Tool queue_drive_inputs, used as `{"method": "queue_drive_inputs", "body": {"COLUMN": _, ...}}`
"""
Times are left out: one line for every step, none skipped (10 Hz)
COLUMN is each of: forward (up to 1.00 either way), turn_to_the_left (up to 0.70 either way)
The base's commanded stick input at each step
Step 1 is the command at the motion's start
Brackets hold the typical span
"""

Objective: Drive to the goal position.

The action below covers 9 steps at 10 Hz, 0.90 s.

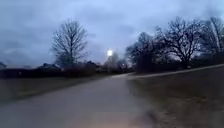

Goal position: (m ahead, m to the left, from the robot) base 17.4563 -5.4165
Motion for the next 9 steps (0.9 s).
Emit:
{"method": "queue_drive_inputs", "body": {"forward": 1.0, "turn_to_the_left": 0.04}}
{"method": "queue_drive_inputs", "body": {"forward": 1.0, "turn_to_the_left": 0.04}}
{"method": "queue_drive_inputs", "body": {"forward": 1.0, "turn_to_the_left": 0.04}}
{"method": "queue_drive_inputs", "body": {"forward": 1.0, "turn_to_the_left": 0.04}}
{"method": "queue_drive_inputs", "body": {"forward": 1.0, "turn_to_the_left": 0.04}}
{"method": "queue_drive_inputs", "body": {"forward": 1.0, "turn_to_the_left": 0.04}}
{"method": "queue_drive_inputs", "body": {"forward": 1.0, "turn_to_the_left": 0.04}}
{"method": "queue_drive_inputs", "body": {"forward": 1.0, "turn_to_the_left": 0.04}}
{"method": "queue_drive_inputs", "body": {"forward": 1.0, "turn_to_the_left": 0.04}}
